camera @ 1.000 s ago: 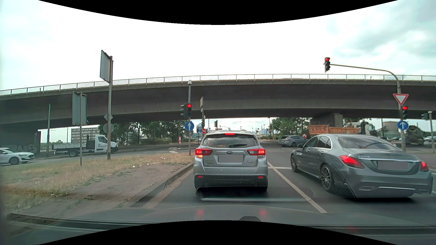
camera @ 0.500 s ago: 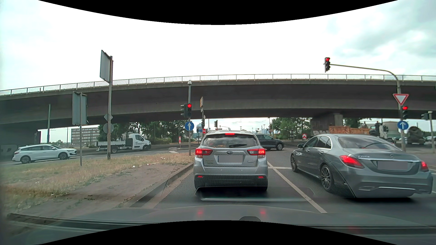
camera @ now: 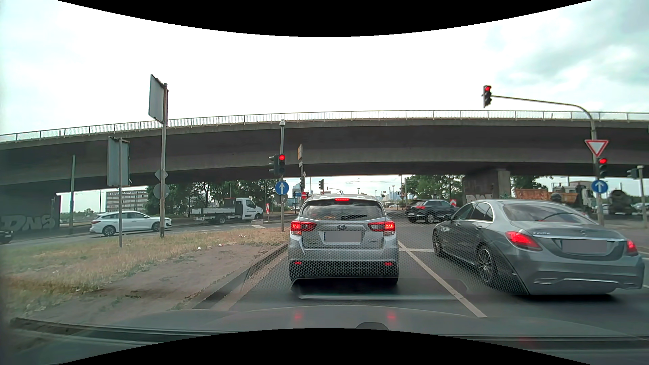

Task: Follow the waypoints while adhering to traffic rules and regulations

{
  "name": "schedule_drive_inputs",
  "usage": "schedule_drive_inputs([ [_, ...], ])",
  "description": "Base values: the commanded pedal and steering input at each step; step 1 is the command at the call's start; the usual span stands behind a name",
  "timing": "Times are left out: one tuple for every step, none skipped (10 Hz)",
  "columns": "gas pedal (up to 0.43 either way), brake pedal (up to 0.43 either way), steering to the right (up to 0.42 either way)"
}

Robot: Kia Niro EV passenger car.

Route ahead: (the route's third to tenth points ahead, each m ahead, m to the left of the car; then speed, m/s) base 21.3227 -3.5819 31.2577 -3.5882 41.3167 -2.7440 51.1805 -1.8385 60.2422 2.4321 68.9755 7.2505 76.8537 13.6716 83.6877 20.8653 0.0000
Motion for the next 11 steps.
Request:
schedule_drive_inputs([
  [0.0, 0.256, -0.001],
  [0.0, 0.256, -0.001],
  [0.0, 0.256, -0.001],
  [0.0, 0.256, -0.001],
  [0.0, 0.256, -0.001],
  [0.0, 0.256, -0.001],
  [0.0, 0.256, -0.001],
  [0.0, 0.256, -0.001],
  [0.0, 0.256, -0.001],
  [0.0, 0.256, -0.001],
  [0.0, 0.256, -0.001],
])
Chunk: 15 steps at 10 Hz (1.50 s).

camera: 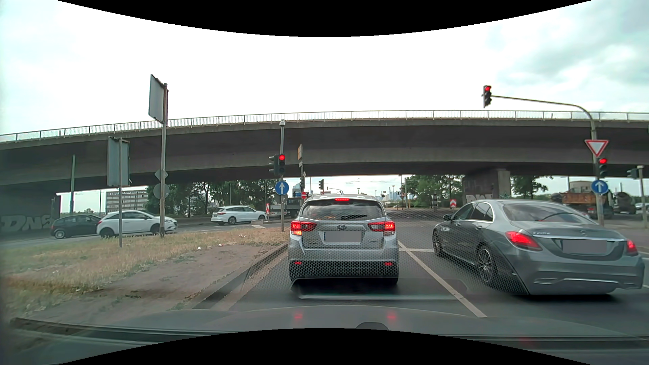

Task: Follow the waypoints while adhering to traffic rules and regulations

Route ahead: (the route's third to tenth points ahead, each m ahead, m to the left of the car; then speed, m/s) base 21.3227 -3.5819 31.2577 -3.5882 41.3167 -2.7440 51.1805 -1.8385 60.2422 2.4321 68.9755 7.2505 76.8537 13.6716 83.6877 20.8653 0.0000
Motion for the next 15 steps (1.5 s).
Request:
schedule_drive_inputs([
  [0.0, 0.256, -0.001],
  [0.0, 0.256, -0.001],
  [0.0, 0.256, -0.001],
  [0.0, 0.256, -0.001],
  [0.0, 0.256, -0.001],
  [0.0, 0.256, -0.001],
  [0.0, 0.256, -0.001],
  [0.0, 0.256, -0.001],
  [0.0, 0.256, -0.001],
  [0.0, 0.256, -0.001],
  [0.0, 0.256, -0.001],
  [0.0, 0.256, -0.001],
  [0.0, 0.256, -0.001],
  [0.0, 0.256, -0.001],
  [0.0, 0.256, -0.001],
])
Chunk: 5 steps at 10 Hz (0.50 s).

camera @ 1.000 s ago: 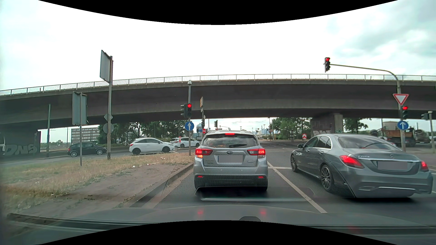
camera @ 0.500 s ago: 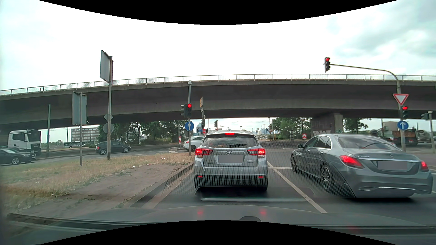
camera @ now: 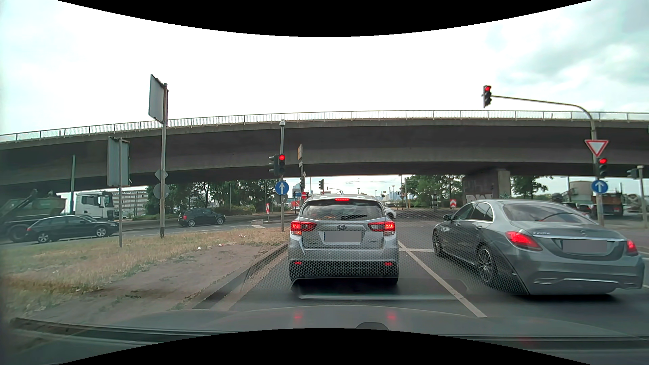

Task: Follow the waypoints while adhering to traffic rules and regulations

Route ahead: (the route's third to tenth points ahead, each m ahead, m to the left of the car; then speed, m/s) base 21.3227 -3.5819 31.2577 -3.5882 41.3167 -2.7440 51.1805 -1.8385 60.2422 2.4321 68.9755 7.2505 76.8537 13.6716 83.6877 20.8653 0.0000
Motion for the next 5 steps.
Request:
schedule_drive_inputs([
  [0.0, 0.256, -0.001],
  [0.0, 0.256, -0.001],
  [0.0, 0.256, -0.001],
  [0.0, 0.256, -0.001],
  [0.0, 0.256, -0.001],
])
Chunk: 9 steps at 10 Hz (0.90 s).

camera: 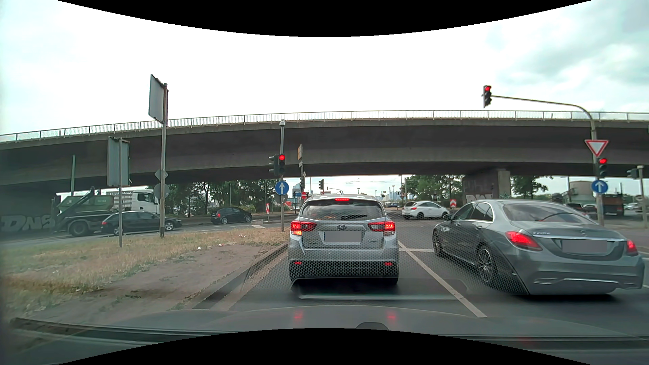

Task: Follow the waypoints while adhering to traffic rules and regulations

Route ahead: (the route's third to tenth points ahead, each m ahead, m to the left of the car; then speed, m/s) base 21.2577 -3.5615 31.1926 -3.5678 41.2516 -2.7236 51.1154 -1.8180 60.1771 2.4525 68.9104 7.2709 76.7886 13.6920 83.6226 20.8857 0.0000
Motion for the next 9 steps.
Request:
schedule_drive_inputs([
  [0.0, 0.256, -0.001],
  [0.0, 0.256, -0.001],
  [0.0, 0.256, -0.001],
  [0.0, 0.256, -0.001],
  [0.0, 0.256, -0.001],
  [0.0, 0.256, -0.001],
  [0.0, 0.256, -0.001],
  [0.0, 0.256, -0.001],
  [0.0, 0.256, -0.001],
])
